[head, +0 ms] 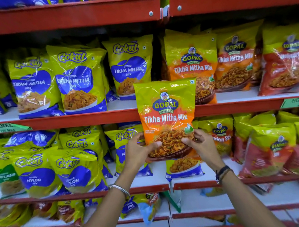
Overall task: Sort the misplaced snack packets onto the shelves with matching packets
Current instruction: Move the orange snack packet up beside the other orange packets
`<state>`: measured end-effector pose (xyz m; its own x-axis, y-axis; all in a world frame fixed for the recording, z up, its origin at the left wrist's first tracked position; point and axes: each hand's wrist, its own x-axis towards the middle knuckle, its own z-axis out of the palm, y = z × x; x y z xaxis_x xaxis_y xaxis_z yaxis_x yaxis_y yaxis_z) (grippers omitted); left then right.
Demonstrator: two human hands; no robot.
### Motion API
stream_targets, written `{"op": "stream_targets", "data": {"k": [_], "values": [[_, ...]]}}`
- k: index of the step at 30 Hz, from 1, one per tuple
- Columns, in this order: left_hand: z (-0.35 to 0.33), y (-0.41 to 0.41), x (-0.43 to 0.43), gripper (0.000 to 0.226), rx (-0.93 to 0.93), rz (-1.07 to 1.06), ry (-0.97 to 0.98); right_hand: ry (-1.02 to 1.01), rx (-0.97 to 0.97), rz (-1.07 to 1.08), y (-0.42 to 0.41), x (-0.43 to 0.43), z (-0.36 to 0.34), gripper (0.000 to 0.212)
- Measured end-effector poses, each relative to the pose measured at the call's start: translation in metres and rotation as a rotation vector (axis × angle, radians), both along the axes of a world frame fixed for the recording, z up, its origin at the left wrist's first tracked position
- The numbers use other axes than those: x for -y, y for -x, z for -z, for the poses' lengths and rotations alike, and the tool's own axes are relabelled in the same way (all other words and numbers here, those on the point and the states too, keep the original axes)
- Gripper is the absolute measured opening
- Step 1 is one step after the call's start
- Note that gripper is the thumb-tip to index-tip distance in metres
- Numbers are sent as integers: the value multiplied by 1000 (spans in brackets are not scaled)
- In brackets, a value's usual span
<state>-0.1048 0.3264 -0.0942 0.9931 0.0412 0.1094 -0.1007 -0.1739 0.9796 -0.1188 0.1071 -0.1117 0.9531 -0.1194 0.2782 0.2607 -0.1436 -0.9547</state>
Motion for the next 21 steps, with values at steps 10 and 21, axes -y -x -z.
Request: {"op": "stream_targets", "data": {"k": [10, 21], "values": [[-8, 6, 23, 44, 29, 8, -21, 16, 10, 11, 5, 24, -7, 26], [-61, -12, 133, 42, 218, 55, -4, 53, 145, 117, 0, 133, -67, 64]]}}
